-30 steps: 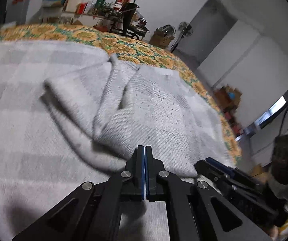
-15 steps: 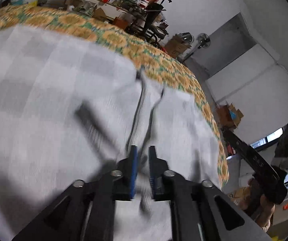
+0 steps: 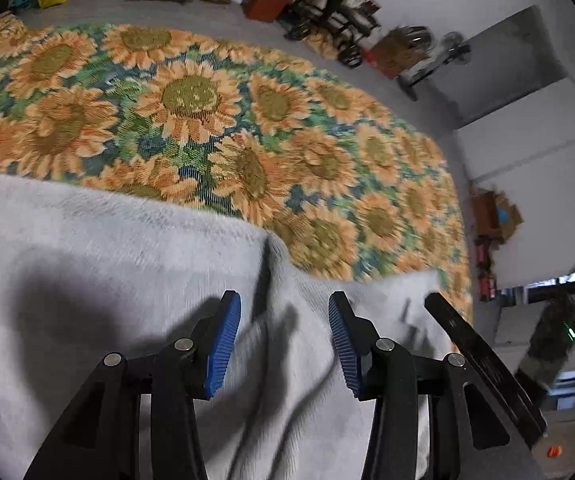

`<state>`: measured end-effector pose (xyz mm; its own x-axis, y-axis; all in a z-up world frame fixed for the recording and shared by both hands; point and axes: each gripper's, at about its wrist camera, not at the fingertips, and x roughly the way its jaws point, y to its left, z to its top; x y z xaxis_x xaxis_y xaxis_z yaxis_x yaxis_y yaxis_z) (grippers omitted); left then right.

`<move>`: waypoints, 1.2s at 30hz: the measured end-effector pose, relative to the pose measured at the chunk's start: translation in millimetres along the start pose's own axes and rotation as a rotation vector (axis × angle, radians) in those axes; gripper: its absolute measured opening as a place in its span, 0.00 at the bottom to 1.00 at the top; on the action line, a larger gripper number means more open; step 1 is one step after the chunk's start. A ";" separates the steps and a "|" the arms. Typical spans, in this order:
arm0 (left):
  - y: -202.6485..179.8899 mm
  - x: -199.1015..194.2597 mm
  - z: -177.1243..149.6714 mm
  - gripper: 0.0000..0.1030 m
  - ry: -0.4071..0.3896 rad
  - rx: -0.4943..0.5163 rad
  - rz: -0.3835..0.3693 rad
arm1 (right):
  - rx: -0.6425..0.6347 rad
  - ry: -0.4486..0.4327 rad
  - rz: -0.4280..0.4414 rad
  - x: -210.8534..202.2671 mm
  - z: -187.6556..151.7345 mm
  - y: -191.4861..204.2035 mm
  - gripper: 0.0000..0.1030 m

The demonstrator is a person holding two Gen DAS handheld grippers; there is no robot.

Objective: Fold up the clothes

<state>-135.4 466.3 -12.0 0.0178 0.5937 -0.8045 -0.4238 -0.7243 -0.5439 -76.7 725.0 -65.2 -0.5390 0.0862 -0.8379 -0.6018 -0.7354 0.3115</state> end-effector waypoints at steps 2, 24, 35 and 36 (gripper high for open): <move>2.9 5.6 3.2 0.44 0.010 -0.005 -0.001 | -0.005 0.008 0.013 6.2 0.4 0.3 0.34; 46.8 27.6 11.6 0.06 0.058 -0.069 -0.163 | 0.098 -0.058 0.016 19.4 -3.5 -32.8 0.09; -12.4 -37.2 -43.9 0.08 -0.056 0.215 -0.087 | -0.116 -0.114 0.073 -39.7 -62.5 29.1 0.30; -17.1 -32.0 -46.9 0.08 -0.069 0.243 -0.039 | -0.134 -0.095 0.085 -36.3 -69.5 34.1 0.29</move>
